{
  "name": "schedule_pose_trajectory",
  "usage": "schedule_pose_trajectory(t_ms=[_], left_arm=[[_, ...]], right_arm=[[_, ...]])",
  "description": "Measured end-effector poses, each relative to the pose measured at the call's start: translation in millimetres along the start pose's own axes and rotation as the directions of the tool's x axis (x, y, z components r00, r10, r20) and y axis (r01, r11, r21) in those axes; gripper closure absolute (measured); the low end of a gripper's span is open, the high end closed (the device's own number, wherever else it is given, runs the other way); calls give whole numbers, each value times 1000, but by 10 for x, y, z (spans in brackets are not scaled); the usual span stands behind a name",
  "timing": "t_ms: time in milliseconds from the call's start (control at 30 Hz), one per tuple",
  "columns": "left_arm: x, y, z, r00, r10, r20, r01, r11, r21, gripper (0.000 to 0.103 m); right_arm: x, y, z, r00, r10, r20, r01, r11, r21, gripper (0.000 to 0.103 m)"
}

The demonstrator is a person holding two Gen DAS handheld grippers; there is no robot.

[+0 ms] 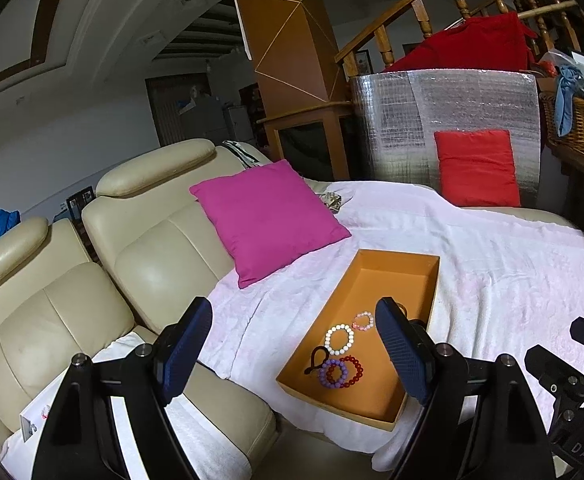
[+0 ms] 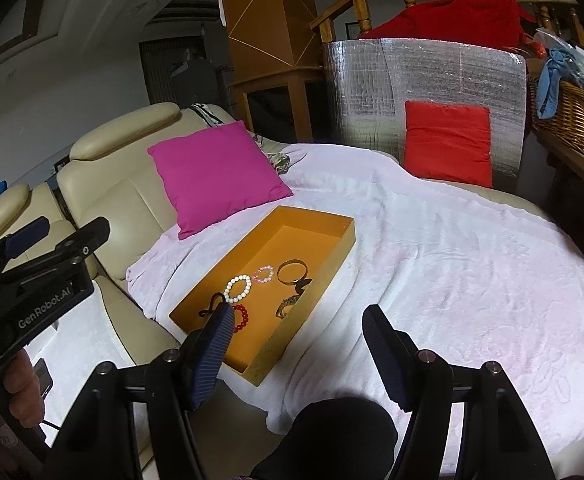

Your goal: Organize jewelry

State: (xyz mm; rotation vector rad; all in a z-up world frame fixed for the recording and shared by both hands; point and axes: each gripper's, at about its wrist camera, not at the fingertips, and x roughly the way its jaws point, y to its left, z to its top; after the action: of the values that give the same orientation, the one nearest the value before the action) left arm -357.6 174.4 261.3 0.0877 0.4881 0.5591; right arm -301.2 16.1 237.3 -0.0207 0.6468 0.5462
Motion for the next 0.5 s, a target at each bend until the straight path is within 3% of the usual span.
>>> schedule_pose_trajectory(t_ms=[500], left_arm=[[45, 7, -22, 1000, 6, -14, -6, 1000, 7, 19]], right_arm=[[32, 25, 7, 1000, 2, -6, -2, 1000, -1, 33]])
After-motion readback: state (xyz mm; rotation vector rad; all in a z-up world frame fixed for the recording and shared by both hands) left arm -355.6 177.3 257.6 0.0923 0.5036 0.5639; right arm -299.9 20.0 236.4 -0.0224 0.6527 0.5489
